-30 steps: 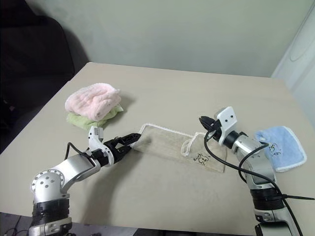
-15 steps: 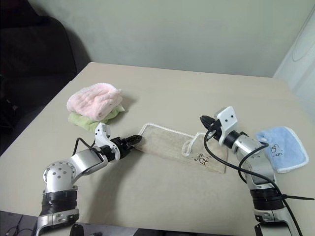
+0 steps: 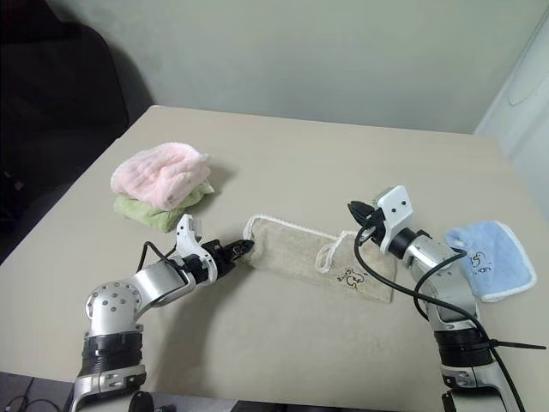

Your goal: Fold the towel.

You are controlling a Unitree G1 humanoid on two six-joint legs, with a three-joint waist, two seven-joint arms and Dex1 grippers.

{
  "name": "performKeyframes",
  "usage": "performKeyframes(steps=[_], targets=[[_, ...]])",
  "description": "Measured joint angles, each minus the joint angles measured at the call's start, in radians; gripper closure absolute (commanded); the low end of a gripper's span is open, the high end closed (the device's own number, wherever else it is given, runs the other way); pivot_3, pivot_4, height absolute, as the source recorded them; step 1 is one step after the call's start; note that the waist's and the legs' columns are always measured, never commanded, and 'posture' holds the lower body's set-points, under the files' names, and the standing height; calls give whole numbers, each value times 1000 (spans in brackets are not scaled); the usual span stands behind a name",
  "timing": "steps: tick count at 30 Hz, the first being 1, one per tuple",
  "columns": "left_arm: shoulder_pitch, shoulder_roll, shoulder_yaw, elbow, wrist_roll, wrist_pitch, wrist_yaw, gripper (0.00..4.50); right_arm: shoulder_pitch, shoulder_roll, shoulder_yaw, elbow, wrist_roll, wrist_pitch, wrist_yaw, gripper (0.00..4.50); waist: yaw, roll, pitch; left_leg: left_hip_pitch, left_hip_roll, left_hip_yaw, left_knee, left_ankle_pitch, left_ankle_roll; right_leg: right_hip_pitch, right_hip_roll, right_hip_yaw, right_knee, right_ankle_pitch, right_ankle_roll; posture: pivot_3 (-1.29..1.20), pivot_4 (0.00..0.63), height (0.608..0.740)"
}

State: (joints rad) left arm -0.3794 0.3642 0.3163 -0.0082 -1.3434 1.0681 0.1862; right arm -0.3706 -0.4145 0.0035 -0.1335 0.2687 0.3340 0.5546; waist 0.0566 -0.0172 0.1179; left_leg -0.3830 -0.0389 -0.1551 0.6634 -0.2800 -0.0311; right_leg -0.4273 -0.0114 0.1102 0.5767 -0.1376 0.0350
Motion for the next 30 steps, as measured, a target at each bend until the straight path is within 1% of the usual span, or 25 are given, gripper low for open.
performKeyframes(steps=[6, 9, 12, 15, 19, 25, 28, 30], targets=[[-99, 17, -16, -89, 1, -2, -111, 4444, 0, -6, -37, -1, 1, 0, -18, 4186, -1, -1, 1, 0, 0, 0, 0, 0, 0, 0, 0, 0, 0, 0, 0, 0, 150, 740], [-139, 21, -56, -101, 16, 0, -164, 4444, 1, -12, -55, -1, 1, 0, -24, 4186, -2, -1, 1, 0, 0, 0, 0, 0, 0, 0, 0, 0, 0, 0, 0, 0, 150, 740], [-205, 31, -132, -106, 58, 9, -234, 4444, 2, -22, -76, -1, 1, 0, -30, 4186, -1, -1, 1, 0, 0, 0, 1, 0, 0, 0, 0, 0, 0, 1, -1, 0, 150, 740], [-297, 22, -242, -102, 133, 22, -323, 4444, 3, -24, -107, 2, 1, -1, -51, 4186, 0, -2, 1, -1, 0, 0, 2, 0, 2, 1, -2, 0, 0, 1, -1, 0, 150, 740], [-395, -18, -383, -74, 238, 25, -444, 4444, 3, -31, -149, 11, -1, -8, -78, 4186, -3, -2, 1, 0, 0, 2, 2, 2, 5, 1, -3, 0, -1, 1, 0, 0, 150, 740], [-538, -109, -591, 56, 442, 20, -604, 4444, 32, -36, -193, 2, -17, -16, -124, 4186, -3, -2, 1, 0, 0, 2, 2, 2, 7, 1, -4, 0, -1, 1, 5, 0, 150, 740], [-565, -151, -650, 106, 531, -3, -666, 4444, 52, -35, -198, -6, -17, -15, -142, 4186, -4, -2, 1, -1, 0, 4, 2, 1, 7, 1, -4, 0, -2, 1, 6, 0, 150, 740], [-580, -187, -688, 146, 595, -28, -709, 4444, 79, -36, -224, -32, -17, -15, -160, 4186, -4, -2, 1, -1, 0, 4, 2, 2, 8, 1, -5, 0, -2, 1, 9, 0, 150, 740]])
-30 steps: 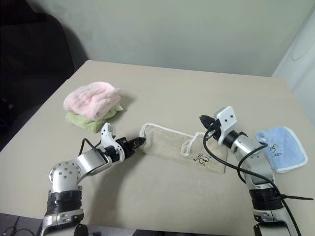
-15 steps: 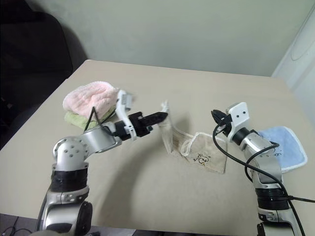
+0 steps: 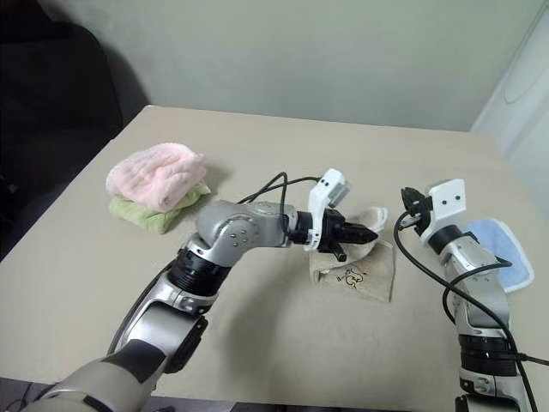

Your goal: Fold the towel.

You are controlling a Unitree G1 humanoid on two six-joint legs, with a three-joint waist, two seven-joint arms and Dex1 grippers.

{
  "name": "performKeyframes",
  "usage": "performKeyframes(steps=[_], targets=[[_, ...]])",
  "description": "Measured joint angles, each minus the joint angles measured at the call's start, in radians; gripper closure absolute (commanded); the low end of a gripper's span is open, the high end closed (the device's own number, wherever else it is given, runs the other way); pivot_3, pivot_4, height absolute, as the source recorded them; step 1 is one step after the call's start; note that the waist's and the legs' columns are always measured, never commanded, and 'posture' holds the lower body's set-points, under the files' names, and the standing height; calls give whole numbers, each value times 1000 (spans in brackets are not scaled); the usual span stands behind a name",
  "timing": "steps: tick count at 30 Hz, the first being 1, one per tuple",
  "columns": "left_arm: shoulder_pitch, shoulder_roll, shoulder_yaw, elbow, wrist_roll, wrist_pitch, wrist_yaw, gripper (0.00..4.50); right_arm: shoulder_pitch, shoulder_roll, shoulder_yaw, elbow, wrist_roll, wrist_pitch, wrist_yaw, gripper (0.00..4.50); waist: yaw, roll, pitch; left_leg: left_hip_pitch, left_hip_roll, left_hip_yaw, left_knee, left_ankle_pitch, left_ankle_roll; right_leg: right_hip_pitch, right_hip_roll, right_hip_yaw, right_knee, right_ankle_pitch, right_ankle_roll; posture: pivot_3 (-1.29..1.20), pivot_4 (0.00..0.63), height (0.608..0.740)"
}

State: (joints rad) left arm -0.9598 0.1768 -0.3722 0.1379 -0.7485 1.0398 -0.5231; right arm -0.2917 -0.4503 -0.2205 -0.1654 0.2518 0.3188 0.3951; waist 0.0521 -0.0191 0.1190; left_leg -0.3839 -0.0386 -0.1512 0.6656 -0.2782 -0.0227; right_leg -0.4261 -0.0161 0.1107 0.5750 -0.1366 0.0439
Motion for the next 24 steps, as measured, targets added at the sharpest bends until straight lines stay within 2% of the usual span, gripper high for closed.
performKeyframes(steps=[6, 14, 17, 24], targets=[[-18, -90, -119, 89, 176, -78, -85, 4444, 21, 0, -31, -45, 1, 1, -31, 4186, 0, 0, 0, 0, -1, 2, 0, 0, 3, 1, -2, 0, 0, -3, 9, 0, 150, 740], [-13, -159, -188, 192, 346, -125, -136, 4444, 38, 0, -39, -64, 0, 10, -43, 4186, 0, 0, 0, 0, -1, 4, 1, 0, 4, 1, -4, 1, -1, -4, 17, 0, 150, 740], [3, -167, -175, 198, 359, -125, -155, 3779, 40, 0, -39, -66, 0, 10, -43, 4186, 0, 0, 0, 0, -1, 4, 1, 0, 4, 1, -4, 1, -1, -4, 19, 0, 150, 740], [28, -212, -57, 192, 334, -104, -180, 1293, 41, 2, -36, -66, -1, 12, -43, 4186, 0, 0, 0, 0, -1, 5, 1, 0, 4, 1, -4, 1, -1, -4, 20, 0, 150, 740]])
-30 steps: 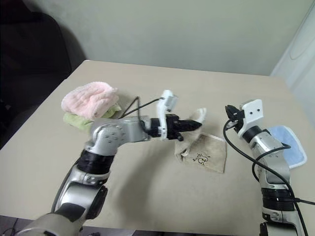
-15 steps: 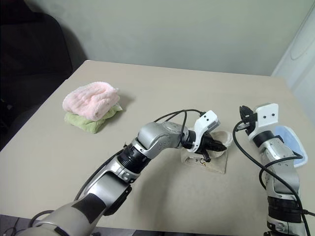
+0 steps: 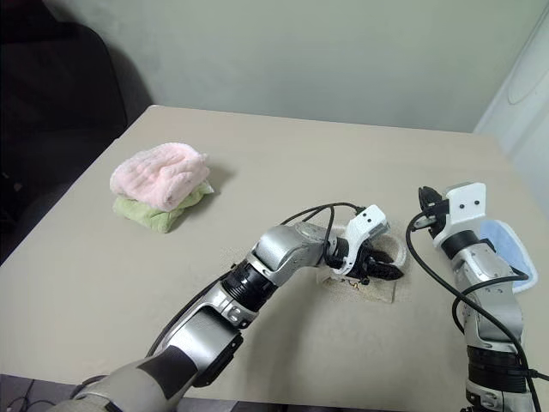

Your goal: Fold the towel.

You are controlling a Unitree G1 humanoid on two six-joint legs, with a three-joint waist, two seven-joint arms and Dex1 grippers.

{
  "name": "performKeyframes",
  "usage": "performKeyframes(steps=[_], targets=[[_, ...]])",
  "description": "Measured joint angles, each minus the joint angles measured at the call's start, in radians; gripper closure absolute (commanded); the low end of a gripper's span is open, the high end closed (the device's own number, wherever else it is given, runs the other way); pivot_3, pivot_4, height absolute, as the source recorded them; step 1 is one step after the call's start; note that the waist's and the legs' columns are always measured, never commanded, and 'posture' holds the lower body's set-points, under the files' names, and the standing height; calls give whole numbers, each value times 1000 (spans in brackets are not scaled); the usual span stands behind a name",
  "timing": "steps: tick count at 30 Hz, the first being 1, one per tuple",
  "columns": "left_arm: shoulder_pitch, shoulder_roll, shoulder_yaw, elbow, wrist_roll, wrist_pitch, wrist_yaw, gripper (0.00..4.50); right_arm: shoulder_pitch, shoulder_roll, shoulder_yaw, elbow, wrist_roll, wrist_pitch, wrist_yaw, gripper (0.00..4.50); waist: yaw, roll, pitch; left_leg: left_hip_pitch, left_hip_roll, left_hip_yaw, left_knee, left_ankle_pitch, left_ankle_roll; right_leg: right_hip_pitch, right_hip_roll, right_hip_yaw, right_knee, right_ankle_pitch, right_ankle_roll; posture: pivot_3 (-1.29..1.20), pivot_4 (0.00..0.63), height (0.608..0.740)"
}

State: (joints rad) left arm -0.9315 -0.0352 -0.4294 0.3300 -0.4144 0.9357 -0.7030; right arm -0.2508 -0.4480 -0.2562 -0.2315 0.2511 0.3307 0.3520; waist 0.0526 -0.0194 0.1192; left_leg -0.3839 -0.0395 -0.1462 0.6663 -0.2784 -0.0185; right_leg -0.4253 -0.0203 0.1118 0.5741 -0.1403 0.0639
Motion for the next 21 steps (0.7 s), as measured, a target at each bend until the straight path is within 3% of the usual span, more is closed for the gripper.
performKeyframes(steps=[4, 7, 13, 16, 21], targets=[[7, -12, 80, -32, -44, 38, -15, 8, 0, 1, 4, 0, 0, 4, 0, 4186, 0, 0, 0, 0, 0, 0, 0, 0, 1, 0, 0, 0, 0, 0, 0, 0, 150, 740], [26, 3, 124, -90, -70, 59, -17, 8, 0, 1, 7, -1, 1, 11, 2, 4186, -1, 0, 0, 0, 0, 0, 0, 2, 4, 0, 0, 0, 0, 1, 1, 0, 150, 740], [92, 153, 193, -178, -55, -34, -36, 1, 50, -6, 6, -50, 48, 79, 29, 4343, -1, 1, 0, 1, 0, 0, 0, 5, 9, 0, 1, 0, 0, 1, 1, 0, 150, 740], [116, 236, 243, -143, -12, -164, -55, 632, 94, -12, 8, -114, 100, 130, 61, 4500, -1, 1, 0, 0, 0, 0, 0, 5, 9, 0, 1, 0, 0, 1, 1, 0, 150, 740], [158, 292, 266, -76, 32, -306, -115, 2399, 154, -19, 44, -190, 158, 199, 100, 4500, 2, 1, 0, -2, -1, -1, 1, 5, 9, 0, 0, 0, -1, 2, -1, 0, 150, 740]])
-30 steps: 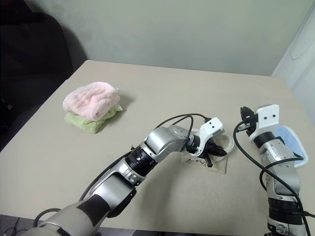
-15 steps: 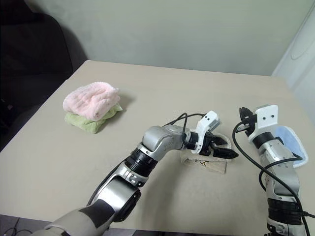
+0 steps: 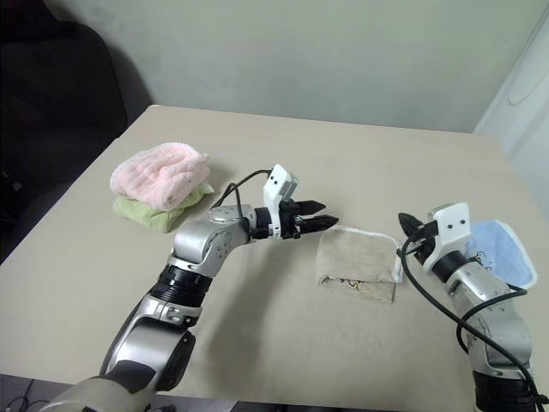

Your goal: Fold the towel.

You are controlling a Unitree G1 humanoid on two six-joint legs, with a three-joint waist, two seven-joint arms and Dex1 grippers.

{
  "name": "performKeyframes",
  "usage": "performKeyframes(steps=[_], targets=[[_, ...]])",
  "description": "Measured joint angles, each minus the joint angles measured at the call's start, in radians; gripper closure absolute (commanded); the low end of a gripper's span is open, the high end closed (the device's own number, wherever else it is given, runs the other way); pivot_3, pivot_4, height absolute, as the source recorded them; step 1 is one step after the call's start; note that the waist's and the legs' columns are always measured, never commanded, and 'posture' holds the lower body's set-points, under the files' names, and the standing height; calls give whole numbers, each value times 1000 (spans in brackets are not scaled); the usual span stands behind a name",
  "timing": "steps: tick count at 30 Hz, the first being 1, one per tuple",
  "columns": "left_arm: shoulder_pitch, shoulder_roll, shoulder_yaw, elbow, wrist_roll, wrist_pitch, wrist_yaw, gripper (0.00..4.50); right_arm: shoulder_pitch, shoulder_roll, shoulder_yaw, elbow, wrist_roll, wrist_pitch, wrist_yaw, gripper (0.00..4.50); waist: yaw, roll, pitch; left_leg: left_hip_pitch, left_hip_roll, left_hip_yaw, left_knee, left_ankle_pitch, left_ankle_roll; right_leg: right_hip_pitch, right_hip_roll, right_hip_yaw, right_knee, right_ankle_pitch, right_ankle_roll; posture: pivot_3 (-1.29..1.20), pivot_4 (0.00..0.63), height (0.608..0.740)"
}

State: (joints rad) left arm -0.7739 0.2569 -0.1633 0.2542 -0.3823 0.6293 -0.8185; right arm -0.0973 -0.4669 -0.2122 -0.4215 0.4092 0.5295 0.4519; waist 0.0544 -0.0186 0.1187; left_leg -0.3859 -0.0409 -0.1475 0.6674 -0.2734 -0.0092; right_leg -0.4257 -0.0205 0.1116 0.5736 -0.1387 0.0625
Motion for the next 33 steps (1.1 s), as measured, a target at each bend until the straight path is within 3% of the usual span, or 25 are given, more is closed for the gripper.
performKeyframes(steps=[5, 6, 11, 19, 24, 27, 33], targets=[[8, -18, -32, 7, 26, -107, -75, 4331, 8, 4, 43, -20, 19, 23, 10, 4500, 0, 0, 0, -1, 0, -1, 1, -1, 0, -1, 0, 0, 0, 3, -4, 0, 150, 740], [8, -25, -39, 8, 29, -115, -86, 4425, 9, 5, 53, -20, 19, 25, 10, 4500, -1, 0, 0, -1, 0, -1, 1, -1, 0, -1, 0, 0, 0, 3, -4, 0, 150, 740], [8, -68, -106, 33, 71, -151, -119, 4425, 15, 22, 105, -11, 10, 23, 10, 4500, -3, 0, 0, -1, 1, -1, 0, -1, 0, -1, 0, 0, 0, 2, -3, 0, 150, 740], [11, -112, -204, 232, 204, -248, -136, 4425, 70, 59, 159, 104, -31, -24, 10, 4500, -7, 0, 0, -1, 1, -1, 0, -1, 0, -2, 0, -1, 0, -1, 2, 0, 150, 740], [0, -135, -201, 337, 242, -323, -137, 4425, 74, 79, 184, 204, -65, -111, 18, 4500, -7, 0, -2, 2, 1, -1, 0, -1, 0, 1, 0, -1, 0, -1, 2, 0, 150, 740], [-2, -142, -192, 358, 255, -342, -139, 4425, 77, 82, 187, 222, -78, -142, 22, 4500, -7, -1, -3, 3, 1, -1, 0, -8, -11, 3, 0, -1, 0, -1, 3, 0, 150, 740], [41, -145, -110, 286, 183, -281, -159, 4425, 94, 75, 185, 181, -76, -147, 23, 4500, -9, 0, -3, 1, 1, -1, 0, -8, -11, 1, 0, -1, 0, -1, 2, 0, 150, 740]])
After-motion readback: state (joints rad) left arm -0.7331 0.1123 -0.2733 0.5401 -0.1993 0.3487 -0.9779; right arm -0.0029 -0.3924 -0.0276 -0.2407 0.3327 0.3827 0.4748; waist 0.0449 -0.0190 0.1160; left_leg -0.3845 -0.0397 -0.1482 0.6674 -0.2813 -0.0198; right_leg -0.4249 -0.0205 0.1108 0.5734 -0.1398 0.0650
